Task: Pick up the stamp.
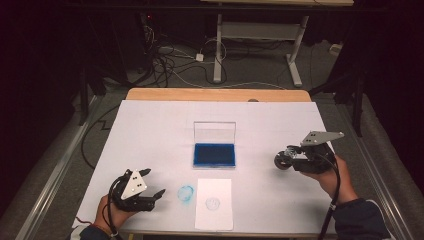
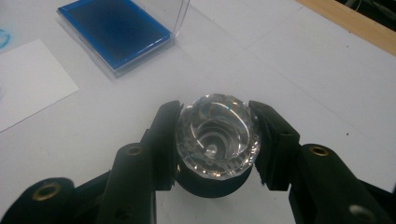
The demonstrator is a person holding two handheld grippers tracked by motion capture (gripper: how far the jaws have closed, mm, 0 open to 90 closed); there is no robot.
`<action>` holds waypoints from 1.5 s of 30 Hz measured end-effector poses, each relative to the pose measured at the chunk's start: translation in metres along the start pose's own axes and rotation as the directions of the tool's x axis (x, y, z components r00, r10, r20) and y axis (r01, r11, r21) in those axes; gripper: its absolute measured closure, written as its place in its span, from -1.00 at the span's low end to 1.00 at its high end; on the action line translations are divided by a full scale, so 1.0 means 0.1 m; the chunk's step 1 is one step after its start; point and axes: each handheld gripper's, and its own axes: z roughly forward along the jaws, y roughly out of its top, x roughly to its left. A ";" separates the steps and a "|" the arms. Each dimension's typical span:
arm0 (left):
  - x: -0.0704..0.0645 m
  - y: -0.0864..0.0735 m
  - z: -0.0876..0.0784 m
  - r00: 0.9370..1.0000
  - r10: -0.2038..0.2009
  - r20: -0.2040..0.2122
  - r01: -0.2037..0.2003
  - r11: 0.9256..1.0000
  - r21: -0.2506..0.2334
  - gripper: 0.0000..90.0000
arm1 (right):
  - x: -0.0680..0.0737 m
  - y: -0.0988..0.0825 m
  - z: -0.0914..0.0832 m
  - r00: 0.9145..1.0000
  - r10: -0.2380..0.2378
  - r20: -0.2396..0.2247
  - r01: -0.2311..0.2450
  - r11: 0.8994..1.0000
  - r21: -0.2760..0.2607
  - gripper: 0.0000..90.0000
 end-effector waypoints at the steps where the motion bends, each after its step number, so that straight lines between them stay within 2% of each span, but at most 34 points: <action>1: 0.00 0.00 0.00 1.000 0.000 0.000 0.000 1.000 0.000 -0.58 | 0.00 0.00 -0.01 1.000 -0.002 0.003 0.002 1.000 -0.005 0.27; 12: -0.02 0.00 0.02 1.000 0.015 0.002 -0.015 1.000 0.010 -0.58 | 0.05 0.04 -0.13 1.000 -0.023 -0.005 0.023 0.998 -0.053 0.27; 27: 0.00 -0.03 0.02 1.000 0.013 0.002 -0.013 1.000 0.014 -0.59 | 0.13 0.11 -0.09 0.998 -0.049 -0.035 0.046 0.997 -0.060 0.27; 30: 0.00 -0.03 0.02 1.000 0.018 0.000 -0.018 1.000 0.018 -0.59 | 0.16 0.12 -0.09 0.997 -0.056 -0.058 0.053 0.997 -0.062 0.27; 36: 0.02 -0.05 0.00 1.000 0.006 -0.003 -0.006 1.000 0.013 -0.59 | 0.23 0.16 -0.05 0.995 -0.074 -0.069 0.070 0.995 -0.068 0.27; 45: 0.01 -0.06 0.00 1.000 0.008 0.000 -0.008 1.000 0.019 -0.59 | 0.34 0.21 0.01 0.990 -0.105 -0.094 0.099 0.993 -0.063 0.27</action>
